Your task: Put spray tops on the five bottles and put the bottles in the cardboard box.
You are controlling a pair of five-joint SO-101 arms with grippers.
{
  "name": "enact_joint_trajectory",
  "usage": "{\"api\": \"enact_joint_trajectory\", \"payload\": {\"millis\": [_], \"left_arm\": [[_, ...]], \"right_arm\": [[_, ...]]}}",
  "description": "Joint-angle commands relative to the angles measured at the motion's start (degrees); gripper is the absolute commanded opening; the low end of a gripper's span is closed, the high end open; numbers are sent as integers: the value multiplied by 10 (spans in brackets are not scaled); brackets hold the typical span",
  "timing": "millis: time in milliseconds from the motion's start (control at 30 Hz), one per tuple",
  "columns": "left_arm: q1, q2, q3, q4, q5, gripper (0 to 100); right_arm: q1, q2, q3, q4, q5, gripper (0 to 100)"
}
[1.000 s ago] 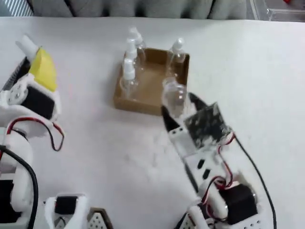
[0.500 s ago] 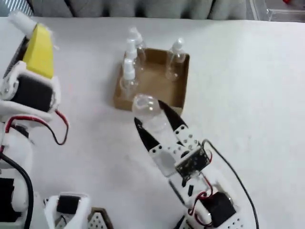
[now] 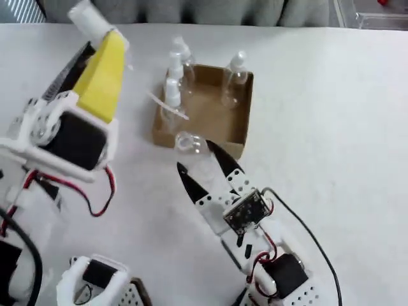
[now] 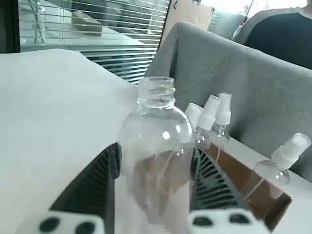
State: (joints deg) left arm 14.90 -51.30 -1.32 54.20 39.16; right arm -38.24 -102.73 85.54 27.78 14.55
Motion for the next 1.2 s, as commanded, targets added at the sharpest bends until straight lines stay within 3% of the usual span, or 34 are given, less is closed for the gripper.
{"api": "enact_joint_trajectory", "payload": {"millis": [0, 333, 900, 1167], "left_arm": [[10, 65, -44, 44, -11, 21], [-6, 80, -47, 98, -13, 21], [-44, 80, -10, 99, -11, 21], [-43, 63, 130, 32, -9, 21]], "right_arm": [[2, -4, -6, -11, -5, 16], [2, -4, 8, -9, -5, 16], [2, -4, 8, -10, -5, 16], [2, -4, 7, -10, -5, 16]]}}
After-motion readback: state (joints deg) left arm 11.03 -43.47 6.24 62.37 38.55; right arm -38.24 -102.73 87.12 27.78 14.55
